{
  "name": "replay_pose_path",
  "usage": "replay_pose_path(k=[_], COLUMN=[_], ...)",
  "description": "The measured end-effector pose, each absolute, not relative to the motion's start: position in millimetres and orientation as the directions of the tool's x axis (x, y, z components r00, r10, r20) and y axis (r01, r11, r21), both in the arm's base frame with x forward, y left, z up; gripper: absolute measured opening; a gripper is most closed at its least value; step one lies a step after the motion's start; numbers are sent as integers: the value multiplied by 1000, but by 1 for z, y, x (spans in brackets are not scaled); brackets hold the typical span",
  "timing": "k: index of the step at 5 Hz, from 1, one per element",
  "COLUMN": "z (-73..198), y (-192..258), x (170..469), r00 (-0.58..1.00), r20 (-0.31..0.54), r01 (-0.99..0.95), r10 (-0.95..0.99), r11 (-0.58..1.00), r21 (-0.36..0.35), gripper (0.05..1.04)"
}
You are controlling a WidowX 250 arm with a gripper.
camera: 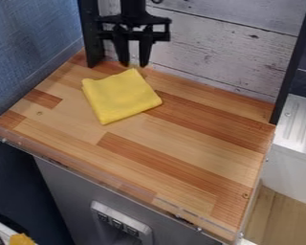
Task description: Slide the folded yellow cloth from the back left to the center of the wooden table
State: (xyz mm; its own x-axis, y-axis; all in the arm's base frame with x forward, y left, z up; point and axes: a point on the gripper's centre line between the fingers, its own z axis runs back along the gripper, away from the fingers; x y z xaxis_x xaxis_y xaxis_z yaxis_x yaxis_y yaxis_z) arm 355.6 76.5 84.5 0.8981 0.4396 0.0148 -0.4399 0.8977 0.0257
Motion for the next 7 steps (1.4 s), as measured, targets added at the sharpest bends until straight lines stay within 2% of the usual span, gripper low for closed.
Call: replay_pose_path(k=[1,2,5,7], z=[66,53,13,11], y=[75,75,70,52], x=[359,361,364,367], r00=[892,892,894,924], r20=[7,1,-5,-4], r01=[-451,-451,-448,-382], r10=[451,451,448,382], r11=[892,892,894,924], r21=[30,26,-11,-21], gripper=[148,71,63,63])
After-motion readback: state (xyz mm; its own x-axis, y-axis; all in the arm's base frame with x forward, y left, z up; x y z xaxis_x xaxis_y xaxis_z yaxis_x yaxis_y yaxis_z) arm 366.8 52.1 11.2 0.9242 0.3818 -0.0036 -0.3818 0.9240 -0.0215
